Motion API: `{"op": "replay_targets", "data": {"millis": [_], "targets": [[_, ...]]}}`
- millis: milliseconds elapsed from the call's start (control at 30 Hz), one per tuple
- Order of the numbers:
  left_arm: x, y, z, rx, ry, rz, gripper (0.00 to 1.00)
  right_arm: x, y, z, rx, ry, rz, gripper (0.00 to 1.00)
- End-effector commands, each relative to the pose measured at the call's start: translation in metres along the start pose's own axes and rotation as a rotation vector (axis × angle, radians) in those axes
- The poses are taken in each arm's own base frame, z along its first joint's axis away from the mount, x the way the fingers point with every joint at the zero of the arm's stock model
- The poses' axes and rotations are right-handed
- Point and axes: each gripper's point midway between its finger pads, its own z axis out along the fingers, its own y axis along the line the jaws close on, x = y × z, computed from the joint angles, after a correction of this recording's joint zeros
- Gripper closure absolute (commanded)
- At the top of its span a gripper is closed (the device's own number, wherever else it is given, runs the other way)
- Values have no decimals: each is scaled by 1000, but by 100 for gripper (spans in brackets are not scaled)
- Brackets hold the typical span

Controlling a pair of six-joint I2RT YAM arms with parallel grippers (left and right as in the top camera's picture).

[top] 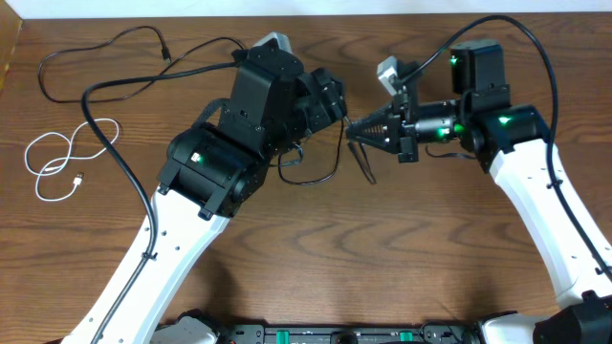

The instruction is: Untangle cables

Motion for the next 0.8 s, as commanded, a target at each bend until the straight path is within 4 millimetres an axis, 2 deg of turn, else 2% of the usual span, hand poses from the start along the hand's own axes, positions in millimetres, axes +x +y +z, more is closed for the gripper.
{"op": "replay_targets", "data": {"millis": [0,300,533,633,767], "targets": [[12,-16,-1,80,87,-85,18,-2,15,4,-47,-2,-58,99],[13,-17,-1,86,97,-140,19,-3,18,4,-63,-5,-59,99],[15,-10,6,51,100,-159,27,-9,17,4,-61,-19,-31,99],[10,-4,10,34,94,-201,28,-11,17,4,-61,-24,-26,99],[0,4,10,20,74,-226,36,-11,17,4,-61,-24,-26,99]]}}
